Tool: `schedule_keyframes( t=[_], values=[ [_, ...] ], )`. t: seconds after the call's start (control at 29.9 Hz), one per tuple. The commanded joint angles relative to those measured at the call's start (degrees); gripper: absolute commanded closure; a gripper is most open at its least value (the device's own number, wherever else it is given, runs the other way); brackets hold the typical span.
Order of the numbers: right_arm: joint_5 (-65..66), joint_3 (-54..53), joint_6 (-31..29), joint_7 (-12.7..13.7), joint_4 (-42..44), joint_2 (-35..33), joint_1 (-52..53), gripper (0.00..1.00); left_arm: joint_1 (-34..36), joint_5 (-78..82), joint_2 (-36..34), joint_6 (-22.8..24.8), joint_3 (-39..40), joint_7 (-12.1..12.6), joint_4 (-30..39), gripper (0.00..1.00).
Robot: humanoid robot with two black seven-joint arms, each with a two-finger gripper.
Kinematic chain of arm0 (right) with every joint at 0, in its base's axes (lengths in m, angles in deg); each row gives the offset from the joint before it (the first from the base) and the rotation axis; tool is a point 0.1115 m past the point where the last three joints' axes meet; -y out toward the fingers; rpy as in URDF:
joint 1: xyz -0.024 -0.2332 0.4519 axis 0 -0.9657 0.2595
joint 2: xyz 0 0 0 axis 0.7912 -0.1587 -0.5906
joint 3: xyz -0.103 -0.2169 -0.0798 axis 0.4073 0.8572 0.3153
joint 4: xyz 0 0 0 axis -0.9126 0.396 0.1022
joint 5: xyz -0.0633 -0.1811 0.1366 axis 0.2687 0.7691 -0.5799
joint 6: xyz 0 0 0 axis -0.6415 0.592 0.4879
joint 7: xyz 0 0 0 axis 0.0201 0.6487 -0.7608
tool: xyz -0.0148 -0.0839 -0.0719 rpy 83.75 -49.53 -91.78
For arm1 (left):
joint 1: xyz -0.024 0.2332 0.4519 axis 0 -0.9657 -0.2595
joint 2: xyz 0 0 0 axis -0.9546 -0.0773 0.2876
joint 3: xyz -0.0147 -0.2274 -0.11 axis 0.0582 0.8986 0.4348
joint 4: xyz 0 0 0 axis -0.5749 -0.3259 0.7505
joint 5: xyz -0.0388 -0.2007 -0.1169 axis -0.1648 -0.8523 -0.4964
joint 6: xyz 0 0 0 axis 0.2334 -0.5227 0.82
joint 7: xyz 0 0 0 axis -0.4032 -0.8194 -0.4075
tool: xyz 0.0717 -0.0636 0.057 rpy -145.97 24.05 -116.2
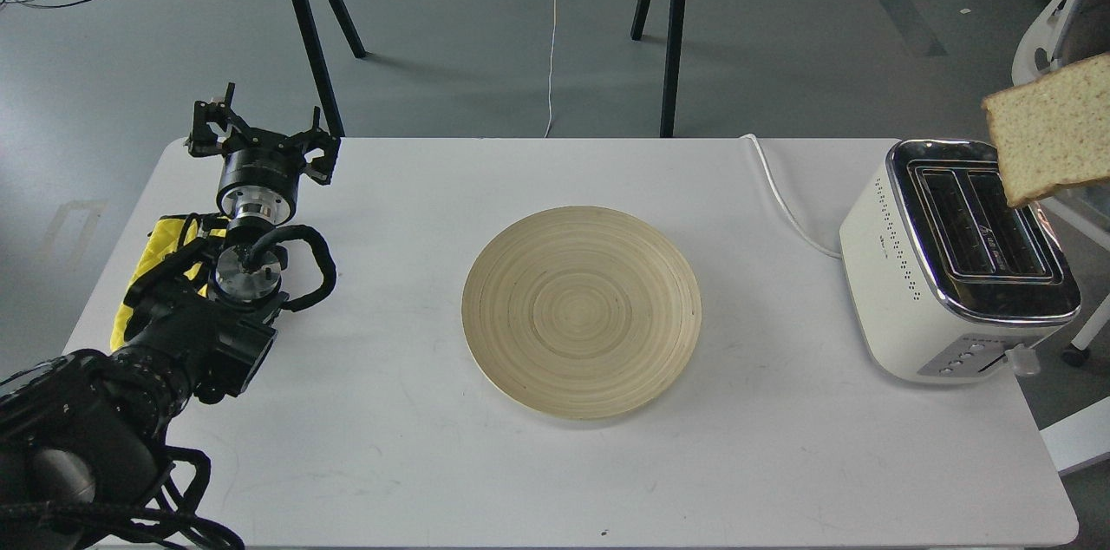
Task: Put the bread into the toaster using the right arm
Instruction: 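Carry the held bread up and over the toaster slot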
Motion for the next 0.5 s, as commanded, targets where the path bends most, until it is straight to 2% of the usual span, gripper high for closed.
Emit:
schedule_keyframes(
  t=[0.0,0.47],
  values=[
    [0.0,1.6,0.0,-0.1,0.0,0.1,0.0,1.00,0.0,0.0,0.0,0.0,0.0,0.0,0.0,0.00],
    [-0.1,3.4,0.0,-0.2,0.6,2.4,-1.0,1.00,0.0,0.0,0.0,0.0,0.0,0.0,0.0,0.00]
  ],
)
